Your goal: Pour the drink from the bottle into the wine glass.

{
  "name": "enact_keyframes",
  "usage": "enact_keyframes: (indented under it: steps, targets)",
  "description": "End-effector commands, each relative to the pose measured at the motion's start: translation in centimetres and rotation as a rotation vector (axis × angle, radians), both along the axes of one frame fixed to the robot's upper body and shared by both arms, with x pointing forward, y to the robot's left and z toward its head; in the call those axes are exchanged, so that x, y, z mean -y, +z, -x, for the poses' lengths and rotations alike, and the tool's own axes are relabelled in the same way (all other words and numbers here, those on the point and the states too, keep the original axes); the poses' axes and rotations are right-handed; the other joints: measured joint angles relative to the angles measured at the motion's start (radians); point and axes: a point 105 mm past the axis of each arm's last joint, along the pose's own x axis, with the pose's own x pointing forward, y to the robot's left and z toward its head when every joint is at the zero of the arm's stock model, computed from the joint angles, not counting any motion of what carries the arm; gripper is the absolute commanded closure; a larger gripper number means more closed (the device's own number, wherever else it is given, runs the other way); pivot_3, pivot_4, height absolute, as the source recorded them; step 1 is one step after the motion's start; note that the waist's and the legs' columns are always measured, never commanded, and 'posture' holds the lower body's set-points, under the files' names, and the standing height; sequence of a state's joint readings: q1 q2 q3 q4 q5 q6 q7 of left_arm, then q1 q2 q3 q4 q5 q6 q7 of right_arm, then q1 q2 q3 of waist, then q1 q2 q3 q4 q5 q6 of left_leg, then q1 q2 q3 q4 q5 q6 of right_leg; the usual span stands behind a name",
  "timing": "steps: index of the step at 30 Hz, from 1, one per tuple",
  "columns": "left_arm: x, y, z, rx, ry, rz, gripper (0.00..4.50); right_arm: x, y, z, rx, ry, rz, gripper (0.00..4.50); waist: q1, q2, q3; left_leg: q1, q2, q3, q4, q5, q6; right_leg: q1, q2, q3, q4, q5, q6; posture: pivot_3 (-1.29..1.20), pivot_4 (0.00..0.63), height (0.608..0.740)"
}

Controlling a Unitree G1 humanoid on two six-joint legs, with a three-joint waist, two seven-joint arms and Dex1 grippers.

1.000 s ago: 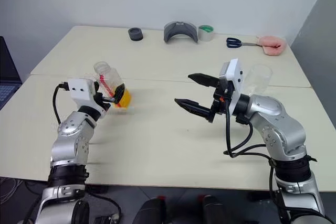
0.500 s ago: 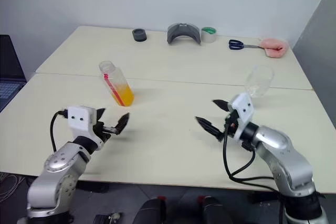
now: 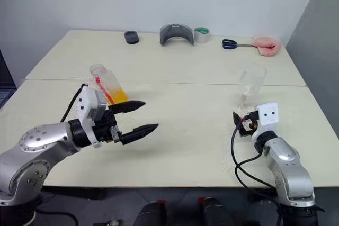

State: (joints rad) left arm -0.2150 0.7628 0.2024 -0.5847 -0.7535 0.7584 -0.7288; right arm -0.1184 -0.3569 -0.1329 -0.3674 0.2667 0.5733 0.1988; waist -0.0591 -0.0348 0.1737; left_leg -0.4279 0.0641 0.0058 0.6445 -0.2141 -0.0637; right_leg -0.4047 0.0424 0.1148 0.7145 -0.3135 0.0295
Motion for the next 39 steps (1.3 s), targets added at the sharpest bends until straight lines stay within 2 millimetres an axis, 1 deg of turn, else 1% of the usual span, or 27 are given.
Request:
enact_keyframes:
  steps: [1,8,12,13,20,25,28,35,36,37,38,39]
  targets:
    - [0.5,0.7,0.3,0.013,-0.046,0.020,0.02,0.1,0.5,-1.4,0.024,-0.030,-0.019,0.00,-0.001,0.000,0.000,0.000,0.000,0.000,0.000,0.000,0.000,0.000,0.000,0.000,0.000,0.000,0.000,0.00,0.150,0.740]
    - [0.8,1.4,0.5,0.019,-0.095,0.037,0.02,0.2,0.3,-4.2,0.034,-0.031,-0.025,0.00,0.001,0.000,0.000,0.000,0.000,0.001,0.000,0.000,0.000,0.000,0.000,0.000,0.000,0.000,-0.001,0.00,0.150,0.740]
    - [1.2,1.9,0.9,0.019,-0.145,0.048,0.02,0.1,0.5,-5.3,0.046,-0.024,-0.027,0.00,0.001,0.000,0.000,0.000,0.000,0.000,0.000,0.000,0.000,0.000,0.000,0.000,0.000,0.000,-0.001,0.00,0.150,0.740]
    - [1.1,1.9,0.7,0.028,-0.140,0.038,0.02,0.1,0.6,-5.6,0.050,-0.024,-0.028,0.00,0.001,0.000,0.000,-0.001,0.000,0.001,0.000,0.000,0.000,0.000,0.000,0.000,0.000,0.000,-0.001,0.00,0.150,0.740]
    - [1.5,2.0,-0.1,0.048,-0.128,0.045,0.02,-0.2,1.0,-6.8,0.075,-0.011,-0.037,0.00,0.001,0.000,0.000,-0.001,0.000,0.000,0.000,0.000,0.000,0.000,0.000,0.000,0.000,0.001,-0.002,0.00,0.150,0.740]
    - [1.7,2.2,-0.8,0.061,-0.108,0.057,0.02,0.0,1.3,-7.5,0.096,-0.025,-0.059,0.00,0.000,0.001,0.000,-0.001,0.000,0.001,0.000,0.000,0.000,0.000,0.000,0.000,0.000,0.001,-0.002,0.00,0.150,0.740]
    - [1.8,2.3,-0.9,0.064,-0.111,0.056,0.00,-0.3,1.6,-7.7,0.115,-0.015,-0.073,0.55,0.000,0.001,0.000,-0.001,0.000,0.001,0.000,0.000,0.000,0.000,0.000,0.000,0.000,0.001,-0.002,0.00,0.150,0.740]
    - [1.9,2.3,-1.0,0.068,-0.112,0.058,0.00,-0.3,1.9,-7.9,0.141,-0.012,-0.065,3.10,0.000,0.001,0.000,-0.001,0.000,0.000,0.000,0.000,0.000,0.000,0.000,0.000,0.000,0.001,-0.002,0.00,0.150,0.740]
    - [2.0,2.2,-1.0,0.069,-0.111,0.059,0.00,-0.3,2.0,-7.9,0.146,-0.010,-0.064,3.40,0.000,0.001,0.000,-0.001,0.000,0.001,0.000,0.000,0.000,0.000,0.000,0.000,0.000,0.001,-0.003,0.00,0.150,0.740]
    - [1.9,2.2,-1.0,0.070,-0.109,0.058,0.00,-0.4,2.2,-7.9,0.154,-0.004,-0.064,3.83,0.000,0.001,0.000,-0.001,0.000,0.001,0.000,0.000,0.000,0.000,0.000,0.000,0.000,0.001,-0.003,0.00,0.150,0.740]
    - [1.9,2.2,-1.0,0.071,-0.106,0.057,0.00,-0.5,2.4,-8.0,0.161,0.002,-0.062,4.17,0.000,0.001,0.001,-0.001,0.000,0.000,0.000,0.000,0.000,0.000,0.000,0.000,0.000,0.001,-0.003,0.00,0.150,0.740]
    - [1.7,2.2,-1.0,0.073,-0.099,0.056,0.00,-0.9,2.7,-8.0,0.176,0.017,-0.044,4.31,0.000,0.001,0.001,-0.001,0.000,0.000,0.000,0.000,0.000,0.000,0.000,0.000,0.000,0.001,-0.002,0.00,0.150,0.740]
